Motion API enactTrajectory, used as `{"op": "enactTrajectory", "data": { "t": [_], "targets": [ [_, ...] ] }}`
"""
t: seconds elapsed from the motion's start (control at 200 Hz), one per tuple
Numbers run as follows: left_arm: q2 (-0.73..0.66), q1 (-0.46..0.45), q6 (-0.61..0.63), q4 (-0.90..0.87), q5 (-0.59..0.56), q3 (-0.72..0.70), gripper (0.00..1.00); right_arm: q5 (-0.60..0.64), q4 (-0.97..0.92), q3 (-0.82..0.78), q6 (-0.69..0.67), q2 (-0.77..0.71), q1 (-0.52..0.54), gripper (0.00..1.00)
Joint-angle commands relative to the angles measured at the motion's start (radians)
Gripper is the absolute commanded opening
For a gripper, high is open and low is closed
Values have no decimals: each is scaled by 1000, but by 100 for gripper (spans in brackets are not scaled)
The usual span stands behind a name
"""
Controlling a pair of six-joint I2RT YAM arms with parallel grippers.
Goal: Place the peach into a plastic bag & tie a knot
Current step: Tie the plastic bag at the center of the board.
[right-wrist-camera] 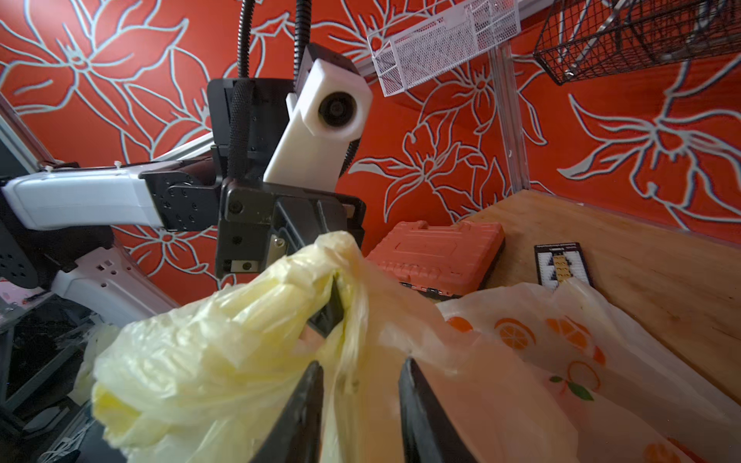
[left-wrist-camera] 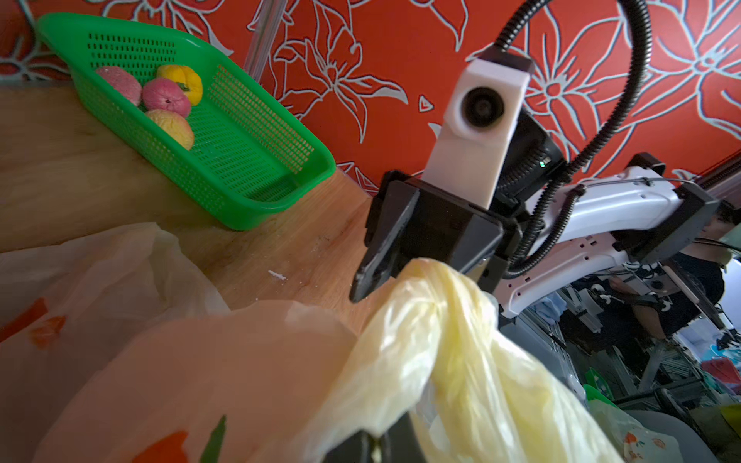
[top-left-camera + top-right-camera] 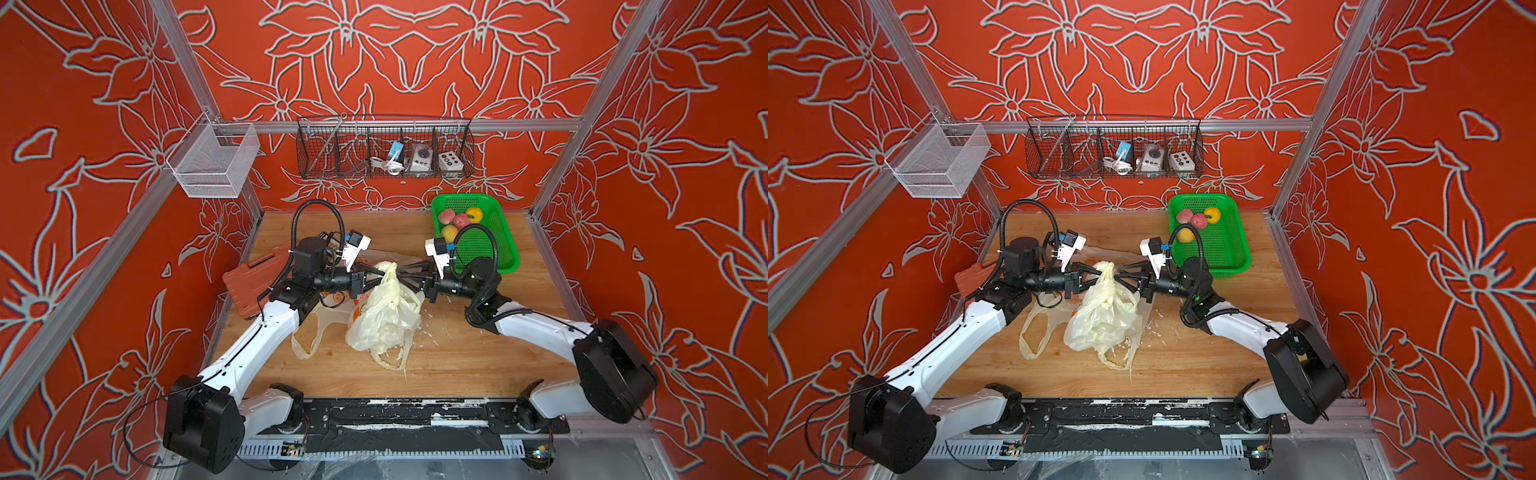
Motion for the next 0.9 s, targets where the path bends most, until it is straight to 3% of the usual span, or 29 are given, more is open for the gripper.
{"op": "enactTrajectory", "data": {
  "t": [0.0,0.115,0.17,0.25,0.315,0.51,0.736,0.896],
  "targets": [
    [-6,6,15,18,-83,27,0,145,-430,46,-138,-119,-3,34],
    [13,6,23,-7,-158,55,0,394,-972,220,-151,-194,10,19],
    [23,6,23,-16,-186,70,0,438,-1176,319,-157,-193,16,14],
    [46,6,14,-36,-219,97,0,464,-1350,412,-119,-203,40,15],
    [66,6,-9,-39,-239,111,0,487,-1404,444,-65,-218,81,17],
    [92,5,-56,5,-222,115,0,524,-1471,551,90,-184,196,36],
    [93,-19,-62,28,-216,90,0,510,-1400,603,146,-108,258,52],
    [90,-31,-76,47,-220,65,0,532,-1396,656,130,-41,272,54]
  ]
}}
